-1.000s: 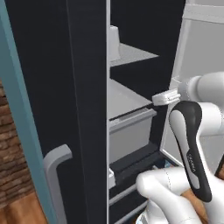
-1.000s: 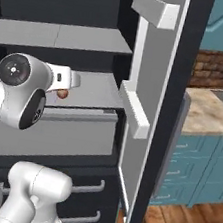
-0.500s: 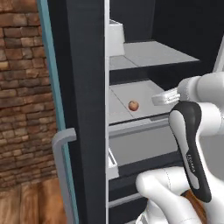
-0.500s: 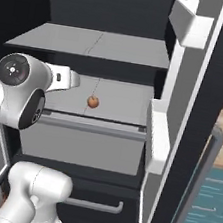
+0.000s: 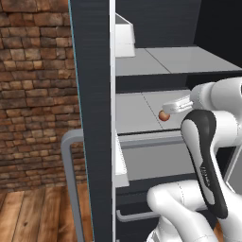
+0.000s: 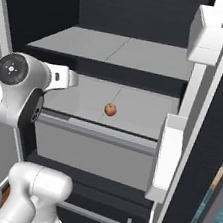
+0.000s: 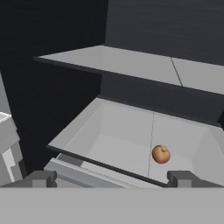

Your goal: Retrieve the apple and peach from the fridge and place them into the bowl on the dining table.

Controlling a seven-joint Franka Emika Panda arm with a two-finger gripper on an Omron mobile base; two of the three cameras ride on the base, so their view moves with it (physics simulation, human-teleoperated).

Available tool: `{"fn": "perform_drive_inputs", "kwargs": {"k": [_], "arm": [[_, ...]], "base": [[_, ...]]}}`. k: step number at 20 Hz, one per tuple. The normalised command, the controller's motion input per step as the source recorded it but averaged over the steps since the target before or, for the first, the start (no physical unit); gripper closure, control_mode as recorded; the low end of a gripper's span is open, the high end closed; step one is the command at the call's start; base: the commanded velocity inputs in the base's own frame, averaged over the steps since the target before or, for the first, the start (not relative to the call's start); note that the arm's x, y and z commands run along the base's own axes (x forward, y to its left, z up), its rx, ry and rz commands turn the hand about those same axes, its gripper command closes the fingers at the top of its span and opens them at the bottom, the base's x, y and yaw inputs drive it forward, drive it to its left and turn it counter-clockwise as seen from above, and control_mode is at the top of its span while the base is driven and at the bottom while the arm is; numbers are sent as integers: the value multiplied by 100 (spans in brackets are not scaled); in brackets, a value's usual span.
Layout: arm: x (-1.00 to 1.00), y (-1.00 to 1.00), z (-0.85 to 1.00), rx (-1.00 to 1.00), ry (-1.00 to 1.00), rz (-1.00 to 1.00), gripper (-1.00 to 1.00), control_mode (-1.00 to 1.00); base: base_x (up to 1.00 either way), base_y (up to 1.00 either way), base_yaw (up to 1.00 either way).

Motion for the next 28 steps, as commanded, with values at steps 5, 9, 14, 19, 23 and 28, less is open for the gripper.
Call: {"fn": "perform_drive_inputs", "kwargs": {"k": [5,9,14,19,23,28], "arm": [[0,0,0,0,0,0,-100,100],[0,0,0,0,0,0,-100,100],[-1,0,0,0,0,0,-100,-100],[-1,-19,-15,0,4,-5,-100,-100],[-2,-44,-20,1,4,-15,-100,-100],[-1,-54,-36,3,6,-11,-100,-100]], "base": [[0,-31,4],[0,-11,0],[0,0,0],[0,0,0],[0,0,0],[0,0,0]]}}
